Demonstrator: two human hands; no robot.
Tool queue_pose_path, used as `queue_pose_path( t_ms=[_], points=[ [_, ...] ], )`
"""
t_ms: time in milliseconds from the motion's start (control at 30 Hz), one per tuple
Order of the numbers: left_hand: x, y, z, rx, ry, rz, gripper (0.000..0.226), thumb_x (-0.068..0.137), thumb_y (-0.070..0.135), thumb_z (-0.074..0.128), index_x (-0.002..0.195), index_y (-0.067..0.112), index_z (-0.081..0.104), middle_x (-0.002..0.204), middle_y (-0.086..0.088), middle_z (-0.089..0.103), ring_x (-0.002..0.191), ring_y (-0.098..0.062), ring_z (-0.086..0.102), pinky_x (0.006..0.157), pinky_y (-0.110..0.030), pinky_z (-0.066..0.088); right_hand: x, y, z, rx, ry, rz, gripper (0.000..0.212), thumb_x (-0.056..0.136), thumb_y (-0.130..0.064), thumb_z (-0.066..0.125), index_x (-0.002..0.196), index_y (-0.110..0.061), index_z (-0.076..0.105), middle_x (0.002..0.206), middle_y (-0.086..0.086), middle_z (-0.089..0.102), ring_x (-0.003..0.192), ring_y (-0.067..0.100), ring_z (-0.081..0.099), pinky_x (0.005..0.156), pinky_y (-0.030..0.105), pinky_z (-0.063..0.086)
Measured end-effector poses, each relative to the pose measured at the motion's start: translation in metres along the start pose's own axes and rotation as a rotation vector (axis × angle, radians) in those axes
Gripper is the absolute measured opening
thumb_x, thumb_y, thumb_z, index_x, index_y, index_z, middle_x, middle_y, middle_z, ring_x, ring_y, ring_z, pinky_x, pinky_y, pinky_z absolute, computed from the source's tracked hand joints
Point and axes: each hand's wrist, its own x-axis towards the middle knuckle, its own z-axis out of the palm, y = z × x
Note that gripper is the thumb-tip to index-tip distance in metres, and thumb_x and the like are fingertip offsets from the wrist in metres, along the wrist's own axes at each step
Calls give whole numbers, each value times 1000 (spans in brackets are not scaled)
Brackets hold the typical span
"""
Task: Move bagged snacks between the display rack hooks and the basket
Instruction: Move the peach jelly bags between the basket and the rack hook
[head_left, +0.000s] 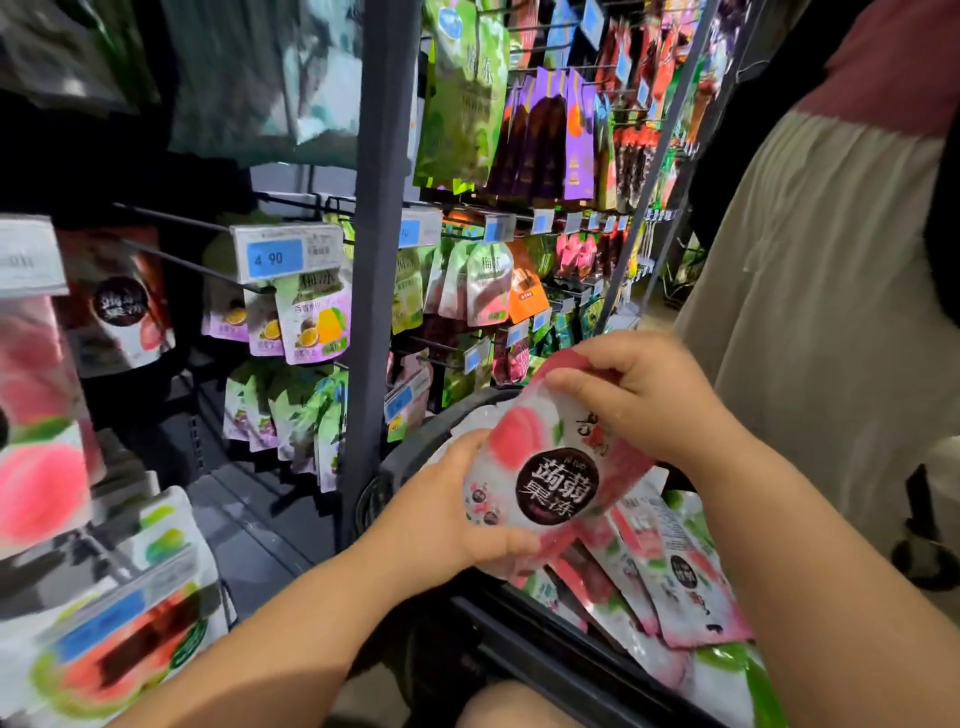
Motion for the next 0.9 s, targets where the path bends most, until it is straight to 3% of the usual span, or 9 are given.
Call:
queue_pose_path(
  t_ms=[100, 200, 333, 400, 467, 567, 700, 800, 900],
  points=[
    [1, -3, 0, -132, -1, -35, 71, 59, 36, 93, 107, 59, 46, 109, 24, 65, 95, 6, 64, 82, -19, 51, 2, -6, 7, 32, -47, 37, 31, 88, -40, 68, 78, -12, 75, 62, 4, 62, 63, 17, 53, 56, 34, 41],
    [-1, -4, 2, -248, -65, -107, 61, 61, 18, 92, 109, 37, 61, 92, 13, 74, 78, -3, 69, 66, -18, 53, 5, -9, 14, 88, -46, 105, 35, 85, -43, 70, 76, -10, 74, 67, 10, 65, 62, 18, 55, 58, 36, 44],
    [-4, -8, 10, -269, -156, -146, 50, 61, 21, 92, 106, 21, 70, 94, 10, 76, 88, -4, 71, 77, -20, 53, 1, -8, 17, 180, -23, 224, 23, 80, -39, 77, 71, -19, 72, 66, 3, 63, 61, 11, 54, 59, 30, 43],
    [-5, -13, 13, -322, -143, -175, 51, 62, 20, 91, 109, 21, 69, 95, 10, 76, 90, -6, 71, 80, -23, 53, -7, 4, 18, 266, 15, 323, 11, 81, -38, 76, 81, -27, 74, 76, -3, 70, 74, 14, 63, 68, 29, 50],
    [-6, -17, 13, -416, -114, -212, 54, 59, 22, 87, 110, 18, 70, 99, 3, 77, 94, -16, 72, 89, -36, 56, -22, 27, 18, 339, 51, 421, 1, 87, -35, 70, 87, -36, 70, 89, -8, 72, 88, 13, 66, 79, 29, 52],
    [-7, -24, 12, -569, -109, -239, 54, 61, 16, 81, 114, 13, 68, 104, -7, 75, 99, -25, 72, 92, -43, 55, -63, 78, 24, 269, 2, 647, 12, 94, -32, 63, 105, -29, 65, 108, -3, 69, 101, 17, 63, 85, 28, 47],
    [-6, -32, 14, -663, -84, -226, 59, 60, 14, 81, 116, 8, 65, 105, -12, 75, 96, -27, 72, 79, -33, 57, -121, 134, 34, 76, -186, 948, 45, 86, -43, 71, 123, -21, 58, 123, 3, 64, 101, 16, 60, 88, 30, 46],
    [-6, -35, 18, -714, -51, -218, 53, 62, 7, 83, 113, 9, 67, 104, -11, 75, 95, -26, 73, 73, -27, 59, -131, 143, 35, 54, -397, 1029, 69, 83, -50, 73, 137, -17, 47, 130, 4, 56, 105, 15, 54, 90, 28, 43],
    [-7, -35, 19, -753, -37, -206, 50, 63, 7, 78, 112, 10, 67, 104, -12, 75, 93, -26, 73, 69, -26, 59, -128, 145, 37, -21, -423, 1042, 81, 76, -60, 74, 139, -16, 47, 137, 3, 54, 114, 19, 55, 94, 30, 44]
  ],
)
